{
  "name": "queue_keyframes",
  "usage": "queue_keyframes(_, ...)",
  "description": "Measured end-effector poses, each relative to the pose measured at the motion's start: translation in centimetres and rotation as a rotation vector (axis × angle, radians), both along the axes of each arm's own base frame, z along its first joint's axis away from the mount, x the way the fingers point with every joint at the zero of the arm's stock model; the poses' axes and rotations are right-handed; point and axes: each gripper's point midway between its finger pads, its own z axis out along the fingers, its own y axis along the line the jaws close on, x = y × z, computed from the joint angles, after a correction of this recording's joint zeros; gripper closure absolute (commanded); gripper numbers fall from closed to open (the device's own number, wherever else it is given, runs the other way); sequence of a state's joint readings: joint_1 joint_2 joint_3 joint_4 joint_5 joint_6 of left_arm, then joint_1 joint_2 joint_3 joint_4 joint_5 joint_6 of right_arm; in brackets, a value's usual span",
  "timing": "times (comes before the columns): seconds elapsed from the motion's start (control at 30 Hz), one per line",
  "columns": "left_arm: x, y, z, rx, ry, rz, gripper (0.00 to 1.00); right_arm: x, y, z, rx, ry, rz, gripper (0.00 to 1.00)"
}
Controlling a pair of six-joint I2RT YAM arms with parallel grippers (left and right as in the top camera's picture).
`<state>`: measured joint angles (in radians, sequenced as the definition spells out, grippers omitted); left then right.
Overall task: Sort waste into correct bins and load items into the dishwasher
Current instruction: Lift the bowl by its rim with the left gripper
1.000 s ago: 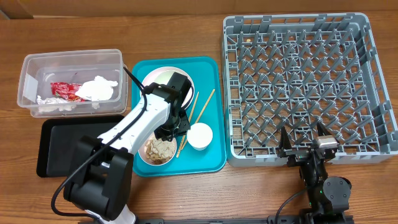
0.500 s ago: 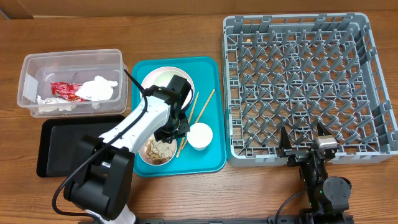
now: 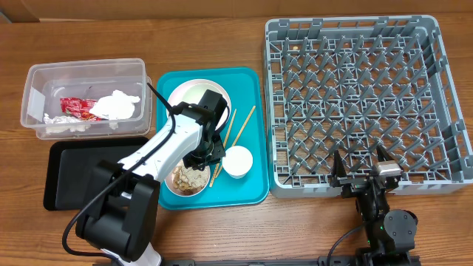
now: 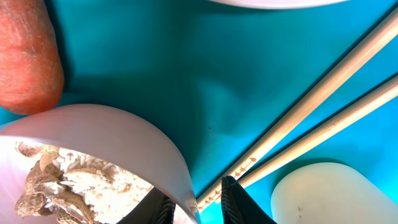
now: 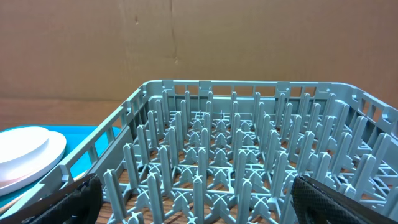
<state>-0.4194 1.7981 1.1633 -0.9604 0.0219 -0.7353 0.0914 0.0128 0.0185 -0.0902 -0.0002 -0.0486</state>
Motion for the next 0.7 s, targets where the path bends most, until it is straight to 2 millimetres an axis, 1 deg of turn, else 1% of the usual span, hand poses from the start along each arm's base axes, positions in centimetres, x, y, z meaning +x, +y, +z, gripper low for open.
queue_keyframes(0.13,-0.01,0.01,0.0,0.001,0.0,0.008,0.83,0.0,-0.01,0.01,0.0,0.0,0.0,0.0)
queue_keyframes(0.23,-0.01,0.0,0.0,0.001,0.0,0.015,0.92,0.0,-0.01,0.0,0.0,0.0,0.0,0.0)
queue_keyframes(0.27,-0.07,0.02,0.0,0.001,0.003,0.018,0.94,0.0,-0.01,0.01,0.0,0.0,0.0,0.0)
queue_keyframes(0.4,-0.05,0.1,0.0,0.006,0.002,0.018,0.93,0.0,0.0,0.0,0.0,0.0,0.0,0.0)
queue_keyframes(0.53,-0.04,0.17,0.0,0.01,0.001,0.018,0.96,0.0,0.0,0.01,0.0,0.0,0.0,0.0)
queue_keyframes(0.63,-0.04,0.23,0.0,0.013,0.0,0.018,0.94,0.0,-0.01,0.01,0.0,0.0,0.0,0.0)
queue_keyframes(0.7,-0.1,0.25,0.0,0.014,0.003,0.018,0.89,0.0,-0.01,0.01,0.0,0.0,0.0,0.0)
